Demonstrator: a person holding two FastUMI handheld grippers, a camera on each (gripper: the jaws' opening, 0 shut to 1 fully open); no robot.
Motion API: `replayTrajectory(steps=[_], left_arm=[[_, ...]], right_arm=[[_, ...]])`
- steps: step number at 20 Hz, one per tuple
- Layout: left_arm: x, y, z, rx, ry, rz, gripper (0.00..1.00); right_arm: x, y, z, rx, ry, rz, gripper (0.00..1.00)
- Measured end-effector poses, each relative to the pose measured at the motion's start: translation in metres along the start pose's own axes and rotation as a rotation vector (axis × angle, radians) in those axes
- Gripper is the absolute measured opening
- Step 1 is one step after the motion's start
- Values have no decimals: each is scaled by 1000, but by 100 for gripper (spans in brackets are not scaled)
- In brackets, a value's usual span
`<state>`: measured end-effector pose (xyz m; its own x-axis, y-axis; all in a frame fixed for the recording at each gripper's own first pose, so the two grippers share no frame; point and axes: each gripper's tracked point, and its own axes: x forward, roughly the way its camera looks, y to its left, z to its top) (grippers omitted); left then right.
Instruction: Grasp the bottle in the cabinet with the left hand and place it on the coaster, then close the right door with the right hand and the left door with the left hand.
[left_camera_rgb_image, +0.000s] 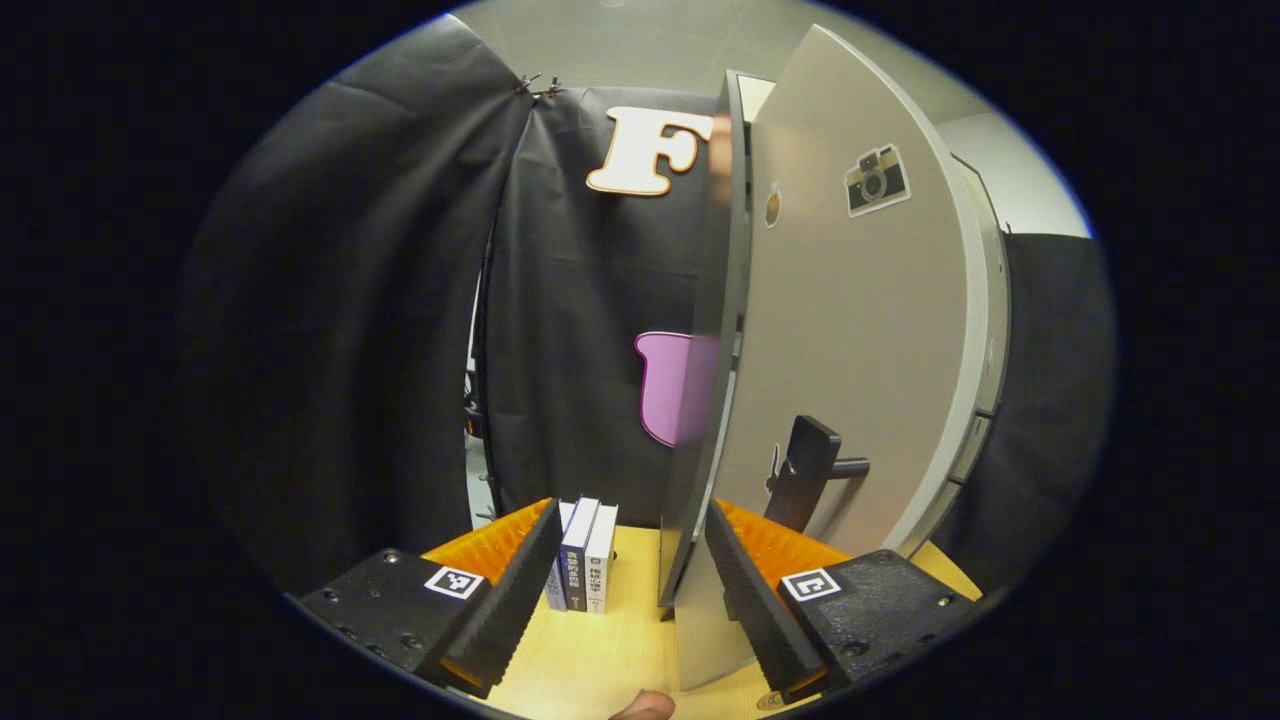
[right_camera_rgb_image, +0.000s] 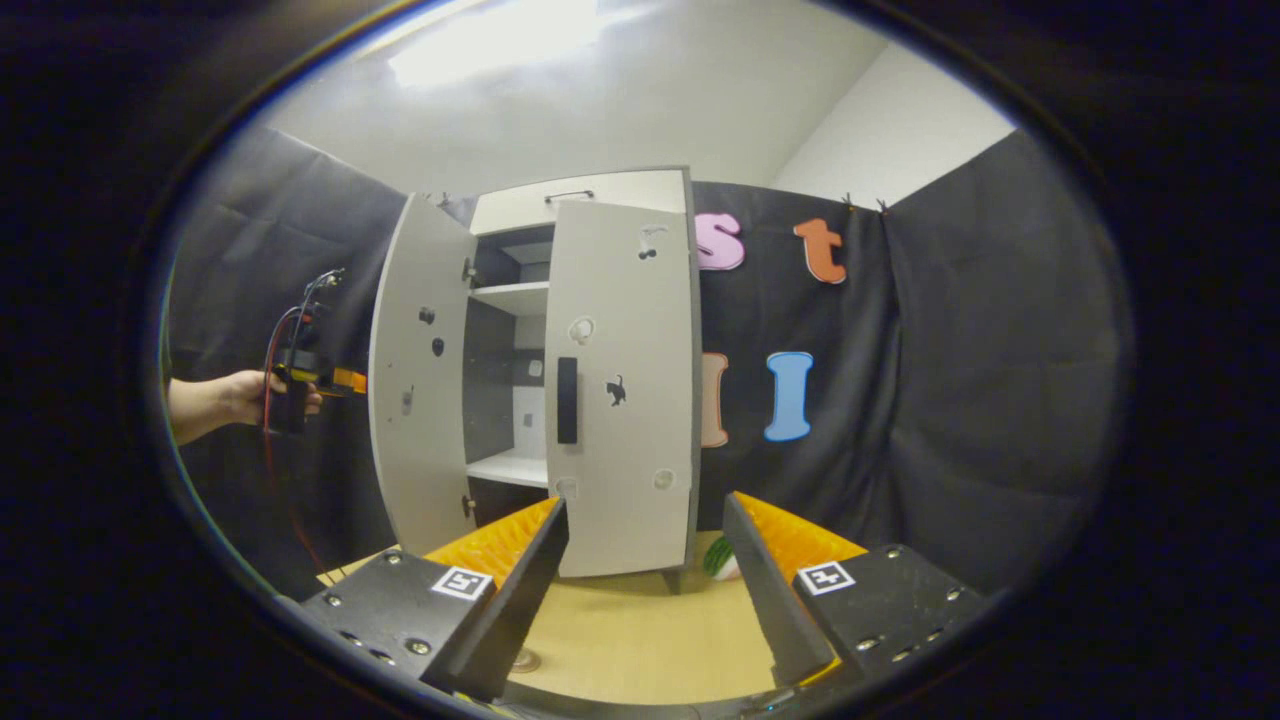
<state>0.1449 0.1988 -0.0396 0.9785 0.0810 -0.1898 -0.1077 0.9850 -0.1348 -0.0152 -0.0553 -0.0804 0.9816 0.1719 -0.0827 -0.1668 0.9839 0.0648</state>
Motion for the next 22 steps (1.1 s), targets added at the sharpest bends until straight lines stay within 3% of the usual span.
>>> replayTrajectory(steps=[7, 9, 15, 16, 22], left_arm=[[-2, -43, 2, 76, -54, -1, 92], [-1, -53, -2, 70, -58, 0, 92], [6, -73, -4, 71, -47, -16, 93], [9, -70, -6, 84, -50, -3, 93], [18, -72, -12, 59, -60, -23, 93]], right_arm=[[-60, -10, -8, 43, -19, -12, 95], [-72, -15, -6, 26, -36, -21, 92], [-88, -24, 5, 25, -71, -91, 95], [-91, -22, 7, 23, -82, -87, 92], [-67, 2, 18, 6, -100, -51, 95]])
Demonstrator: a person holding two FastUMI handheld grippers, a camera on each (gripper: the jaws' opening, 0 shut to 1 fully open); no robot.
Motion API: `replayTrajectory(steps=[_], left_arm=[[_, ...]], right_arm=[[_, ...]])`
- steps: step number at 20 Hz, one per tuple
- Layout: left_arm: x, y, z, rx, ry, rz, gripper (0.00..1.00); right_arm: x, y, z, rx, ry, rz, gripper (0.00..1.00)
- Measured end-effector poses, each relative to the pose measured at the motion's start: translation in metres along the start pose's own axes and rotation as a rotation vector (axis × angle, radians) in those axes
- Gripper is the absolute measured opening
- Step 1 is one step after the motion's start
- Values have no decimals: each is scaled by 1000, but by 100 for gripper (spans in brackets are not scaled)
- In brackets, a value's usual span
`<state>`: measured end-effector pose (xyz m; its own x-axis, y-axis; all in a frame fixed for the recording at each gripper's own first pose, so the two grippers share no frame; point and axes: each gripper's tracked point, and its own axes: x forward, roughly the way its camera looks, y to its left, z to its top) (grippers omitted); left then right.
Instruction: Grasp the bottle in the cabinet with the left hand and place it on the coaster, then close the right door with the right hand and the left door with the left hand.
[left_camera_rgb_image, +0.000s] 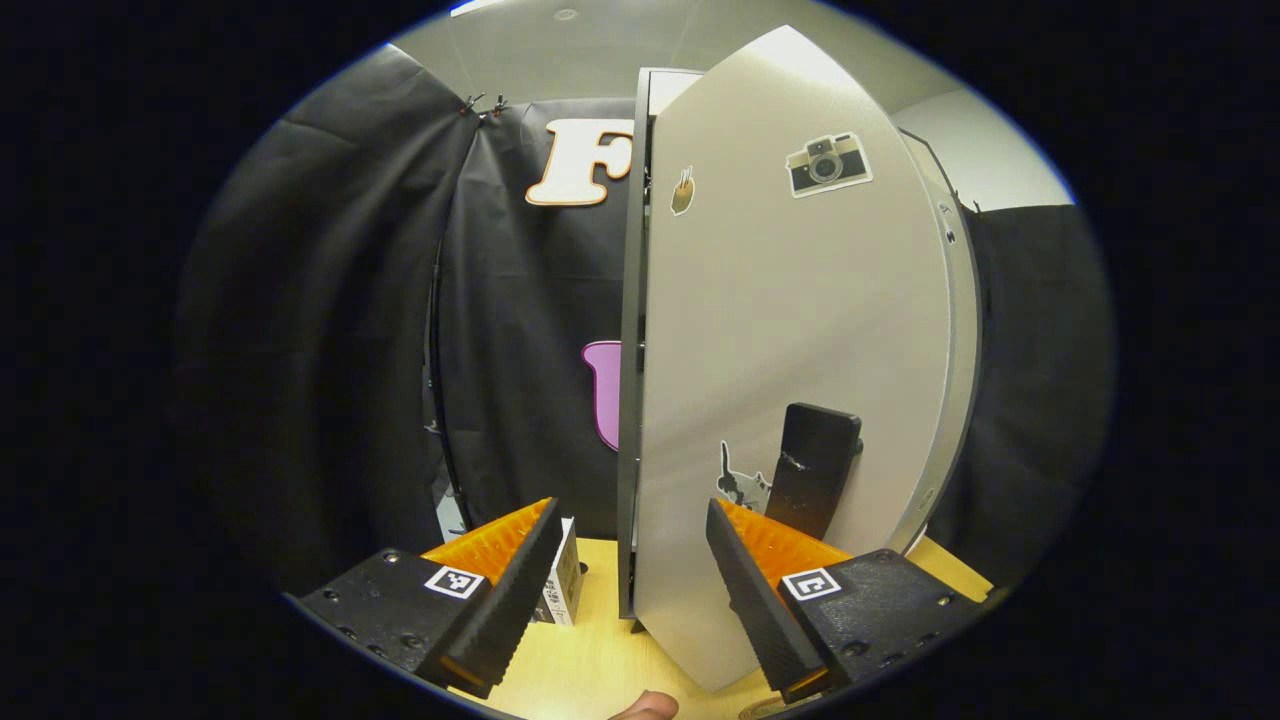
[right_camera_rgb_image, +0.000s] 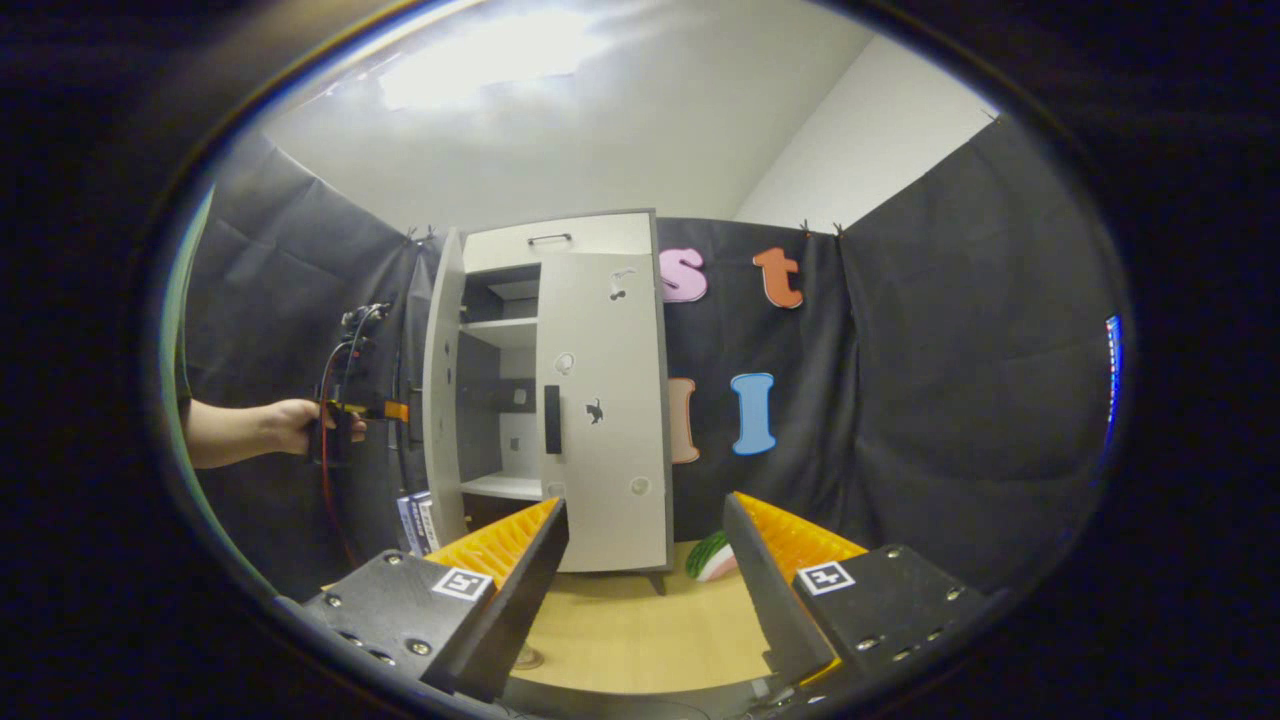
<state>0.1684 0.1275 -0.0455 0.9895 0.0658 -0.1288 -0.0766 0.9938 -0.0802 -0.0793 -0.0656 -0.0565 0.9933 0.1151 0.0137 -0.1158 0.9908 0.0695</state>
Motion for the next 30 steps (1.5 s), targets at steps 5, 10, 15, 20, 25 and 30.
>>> replayTrajectory(steps=[5, 10, 15, 20, 25, 30], left_arm=[[10, -18, 0, -27, -28, -42, 93], [20, -46, -11, -82, -12, -128, 87], [23, -58, -31, -83, 43, -134, 91], [1, -59, -14, 0, -17, -130, 97], [-41, -52, 7, 64, -120, -123, 96], [-73, -51, -11, 33, -99, -188, 96]], right_arm=[[22, 31, 0, 59, 8, 43, 93], [40, 47, 11, 33, 2, 60, 95], [56, 62, 16, 19, -13, 82, 95], [82, 78, 30, 7, -29, 91, 93], [111, 98, 54, 58, -80, 121, 95], [132, 107, 49, 18, -61, 87, 95]])
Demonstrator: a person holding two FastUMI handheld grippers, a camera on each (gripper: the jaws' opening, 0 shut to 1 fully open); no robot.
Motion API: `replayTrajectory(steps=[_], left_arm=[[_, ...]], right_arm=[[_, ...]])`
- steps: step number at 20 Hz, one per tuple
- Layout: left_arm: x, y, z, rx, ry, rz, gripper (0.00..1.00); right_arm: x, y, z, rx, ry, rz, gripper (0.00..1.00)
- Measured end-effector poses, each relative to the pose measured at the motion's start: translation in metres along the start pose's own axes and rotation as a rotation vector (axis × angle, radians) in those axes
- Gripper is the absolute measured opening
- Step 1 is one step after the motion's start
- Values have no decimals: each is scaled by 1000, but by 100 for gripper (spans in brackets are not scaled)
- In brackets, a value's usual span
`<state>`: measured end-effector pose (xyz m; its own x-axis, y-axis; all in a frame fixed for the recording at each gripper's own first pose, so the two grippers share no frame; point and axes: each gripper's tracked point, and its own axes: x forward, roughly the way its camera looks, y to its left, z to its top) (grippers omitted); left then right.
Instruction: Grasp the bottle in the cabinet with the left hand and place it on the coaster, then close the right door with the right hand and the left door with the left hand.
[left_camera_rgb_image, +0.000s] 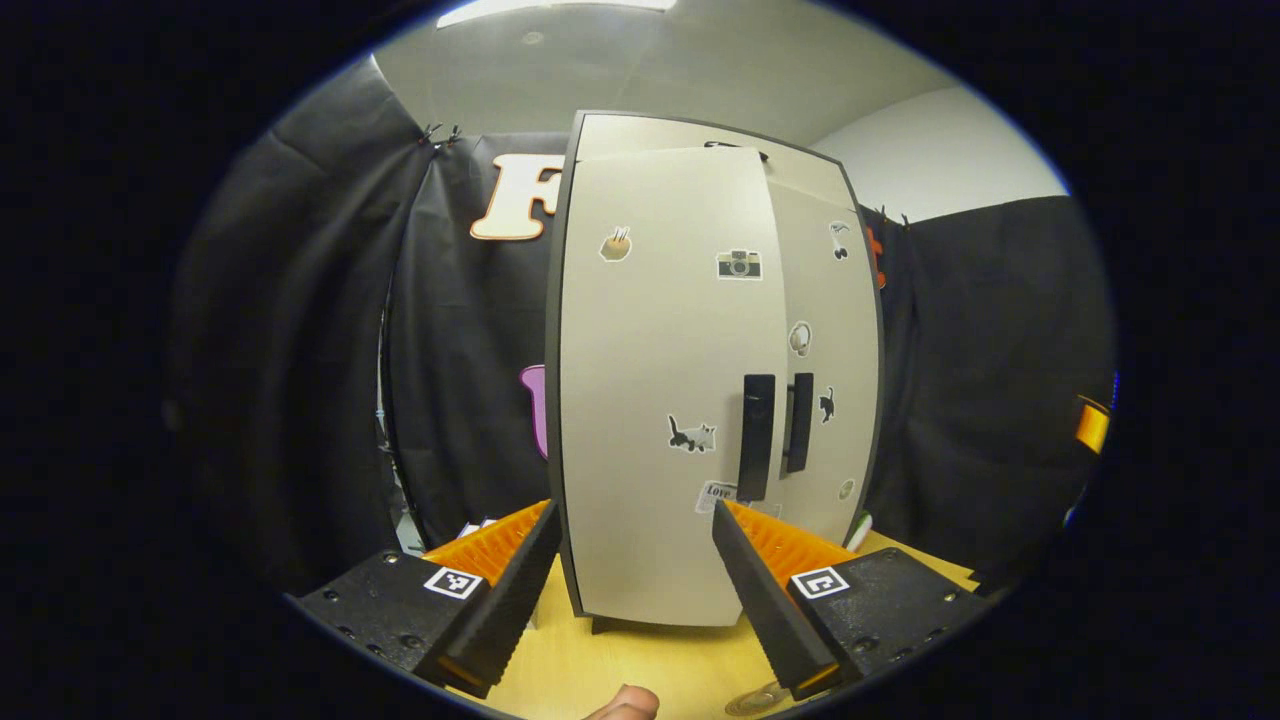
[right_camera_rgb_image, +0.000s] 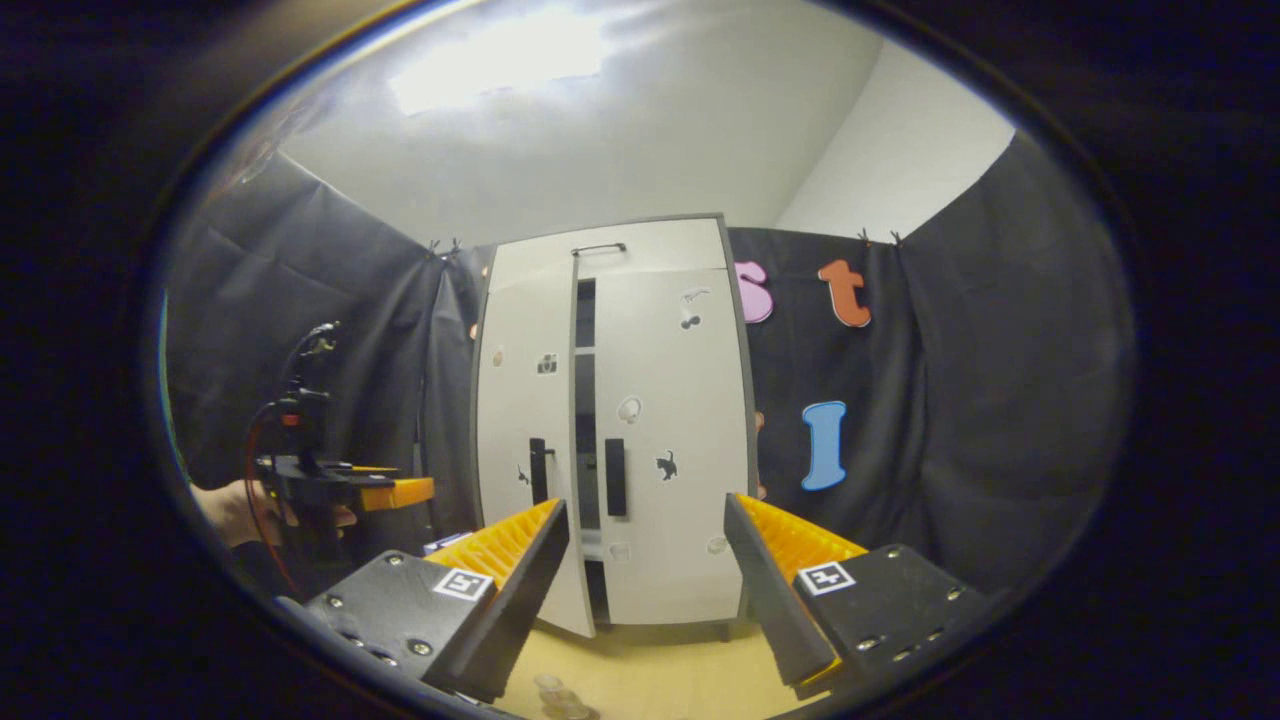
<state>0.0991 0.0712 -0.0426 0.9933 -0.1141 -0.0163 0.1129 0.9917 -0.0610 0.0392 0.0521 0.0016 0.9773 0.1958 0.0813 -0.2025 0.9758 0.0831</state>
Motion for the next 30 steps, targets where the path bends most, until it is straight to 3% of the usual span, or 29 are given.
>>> replayTrajectory(steps=[8, 12, 18, 19, 20, 24, 28, 30], left_arm=[[-23, -3, -36, -37, 87, -55, 97], [-35, -5, -37, 30, 75, -61, 93], [-64, -26, -33, 3, 77, -72, 97], [-69, -29, -30, 7, 77, -65, 97], [-79, -33, -27, 17, 85, -56, 93], [-112, -49, -14, 22, 95, -34, 97], [-146, -47, -2, 25, 70, 29, 96], [-160, -47, -2, 17, 76, 57, 96]], right_arm=[[19, 27, 5, -12, -7, -63, 95], [2, 44, -5, 30, 36, -44, 95], [-42, 22, -8, -46, 91, -128, 92], [-48, 20, -6, -48, 89, -130, 95], [-58, 17, -5, -50, 94, -140, 92], [-104, -19, -1, -105, 82, -248, 95], [-135, -17, -8, -191, 89, -226, 95], [-143, 3, -7, -214, 58, -161, 95]])
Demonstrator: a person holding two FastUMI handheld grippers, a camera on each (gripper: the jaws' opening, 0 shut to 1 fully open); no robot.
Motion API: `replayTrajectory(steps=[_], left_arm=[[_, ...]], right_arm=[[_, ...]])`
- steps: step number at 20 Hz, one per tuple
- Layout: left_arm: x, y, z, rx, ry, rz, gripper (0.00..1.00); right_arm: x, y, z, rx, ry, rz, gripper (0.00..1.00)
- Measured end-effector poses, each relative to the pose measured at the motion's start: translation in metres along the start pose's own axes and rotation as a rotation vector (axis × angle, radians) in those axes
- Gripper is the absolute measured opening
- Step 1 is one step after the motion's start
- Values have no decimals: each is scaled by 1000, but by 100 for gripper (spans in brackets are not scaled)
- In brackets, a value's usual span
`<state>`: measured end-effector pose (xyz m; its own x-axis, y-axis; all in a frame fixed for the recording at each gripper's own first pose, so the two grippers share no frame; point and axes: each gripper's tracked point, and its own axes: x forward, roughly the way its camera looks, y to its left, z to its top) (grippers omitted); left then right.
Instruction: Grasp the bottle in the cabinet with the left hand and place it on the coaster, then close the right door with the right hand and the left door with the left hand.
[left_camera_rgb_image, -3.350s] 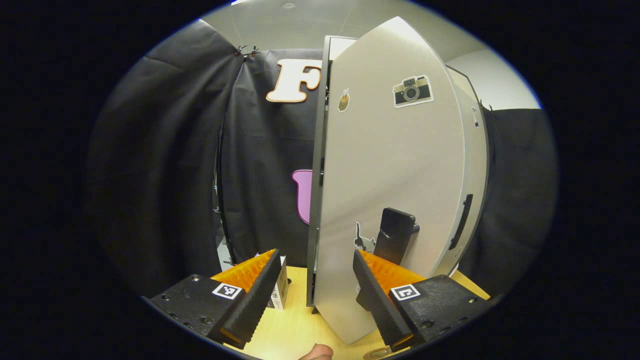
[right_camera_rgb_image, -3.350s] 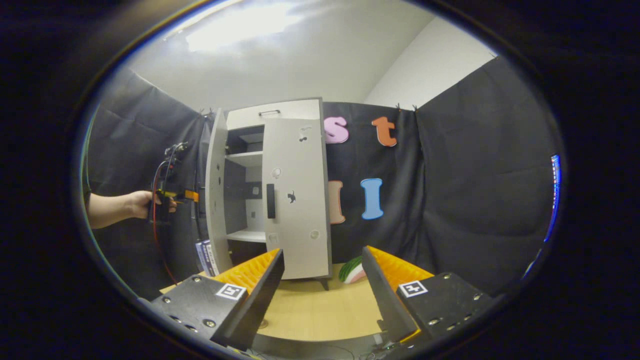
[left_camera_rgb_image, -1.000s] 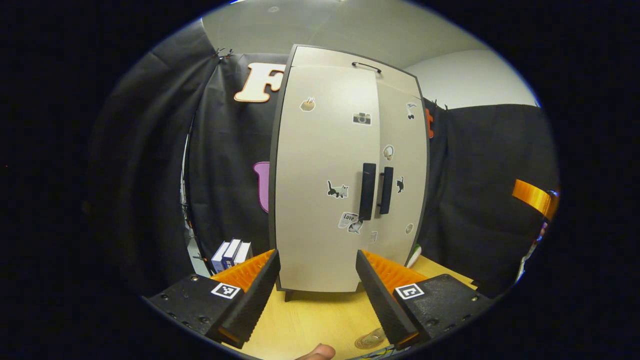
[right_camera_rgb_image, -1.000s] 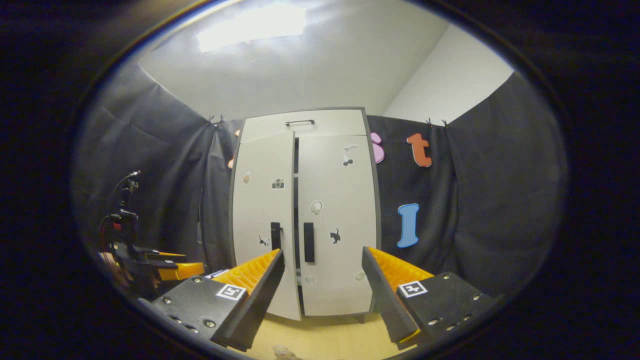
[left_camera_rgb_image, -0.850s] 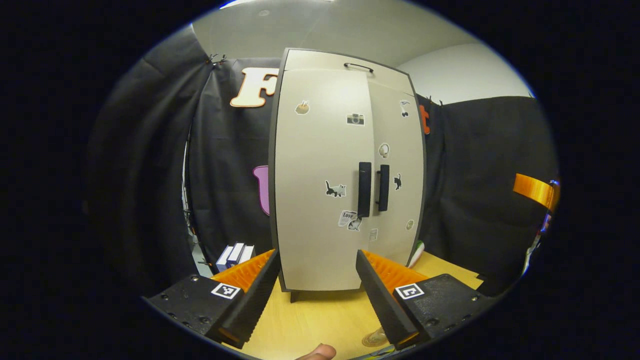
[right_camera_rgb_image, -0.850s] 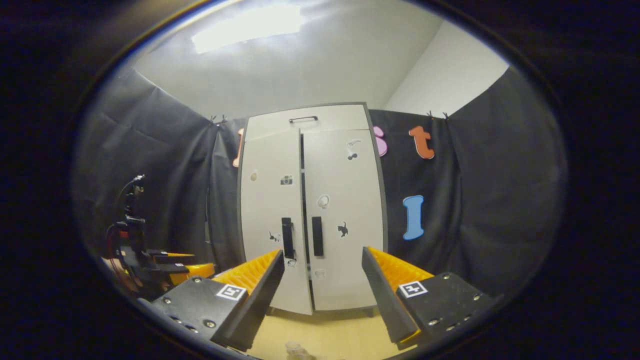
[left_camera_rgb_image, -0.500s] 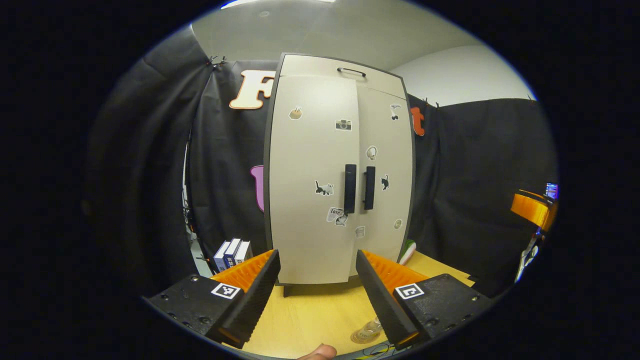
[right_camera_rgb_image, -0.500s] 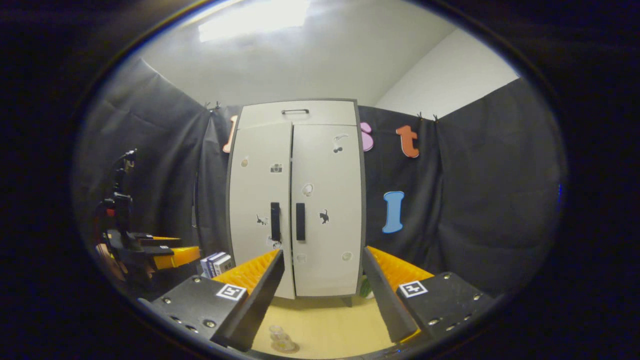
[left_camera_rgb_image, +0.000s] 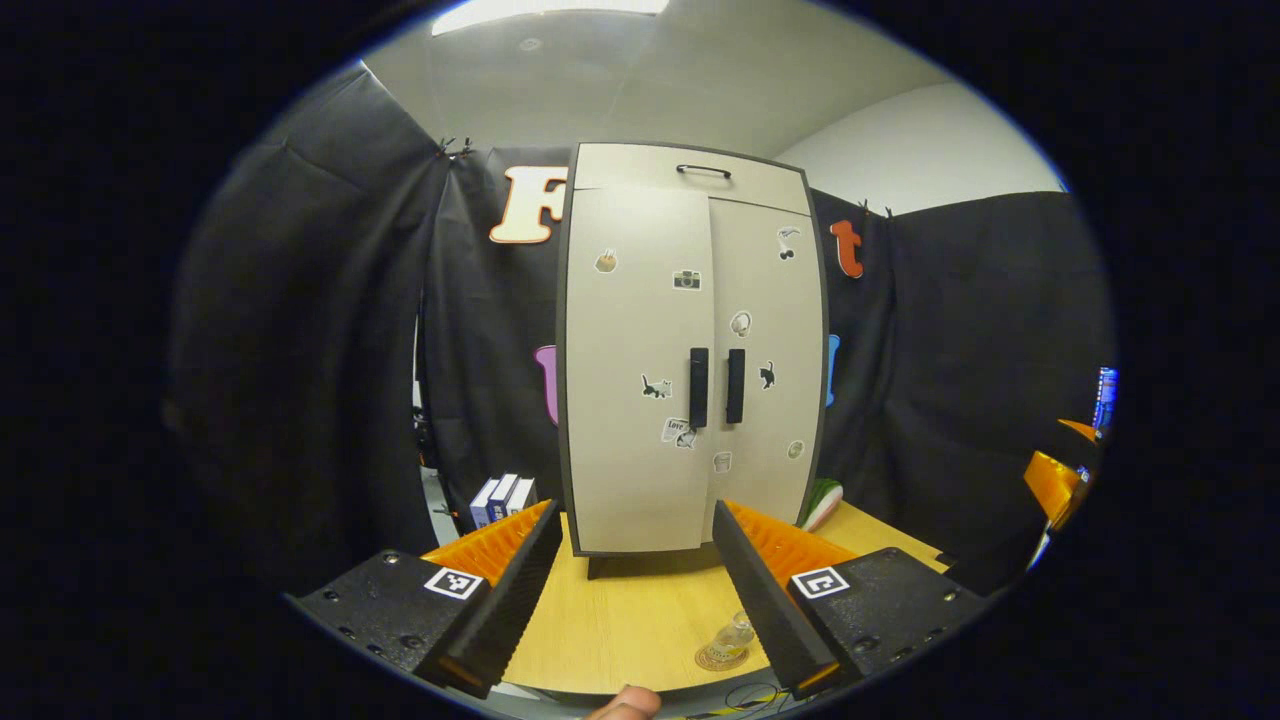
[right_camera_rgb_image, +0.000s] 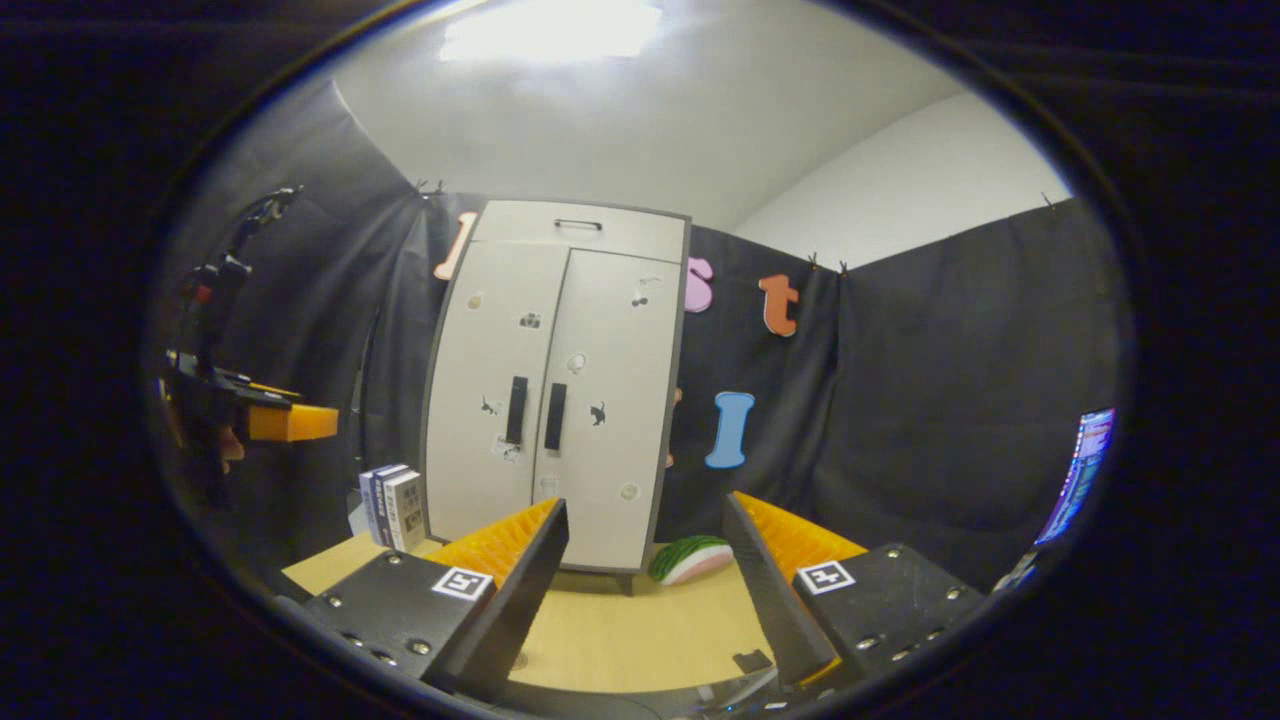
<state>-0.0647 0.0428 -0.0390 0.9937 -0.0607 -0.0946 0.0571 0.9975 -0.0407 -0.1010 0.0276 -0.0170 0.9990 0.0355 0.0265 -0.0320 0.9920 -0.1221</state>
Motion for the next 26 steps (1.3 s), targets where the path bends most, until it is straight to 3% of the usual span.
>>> replayTrajectory(steps=[2, 8, 11, 20, 21, 23, 26], left_arm=[[-10, -4, 4, -12, 2, 1, 96], [-19, -26, 26, 0, -47, -55, 96], [-14, -36, 34, -2, -64, -81, 97], [23, -21, 82, -41, -112, -42, 94], [26, -20, 85, -43, -118, -41, 97], [32, -25, 83, -47, -118, -63, 100], [35, -30, 75, -16, -117, -79, 96]], right_arm=[[-6, 22, 3, 13, -15, 78, 93], [-12, 42, 12, 58, -33, 104, 95], [-4, 33, 14, 67, -21, 94, 95], [25, 5, 31, 51, -31, 44, 95], [29, 7, 30, 62, -27, 43, 95], [38, 3, 25, 61, -11, 23, 95], [50, 6, 20, 41, 0, 13, 95]])
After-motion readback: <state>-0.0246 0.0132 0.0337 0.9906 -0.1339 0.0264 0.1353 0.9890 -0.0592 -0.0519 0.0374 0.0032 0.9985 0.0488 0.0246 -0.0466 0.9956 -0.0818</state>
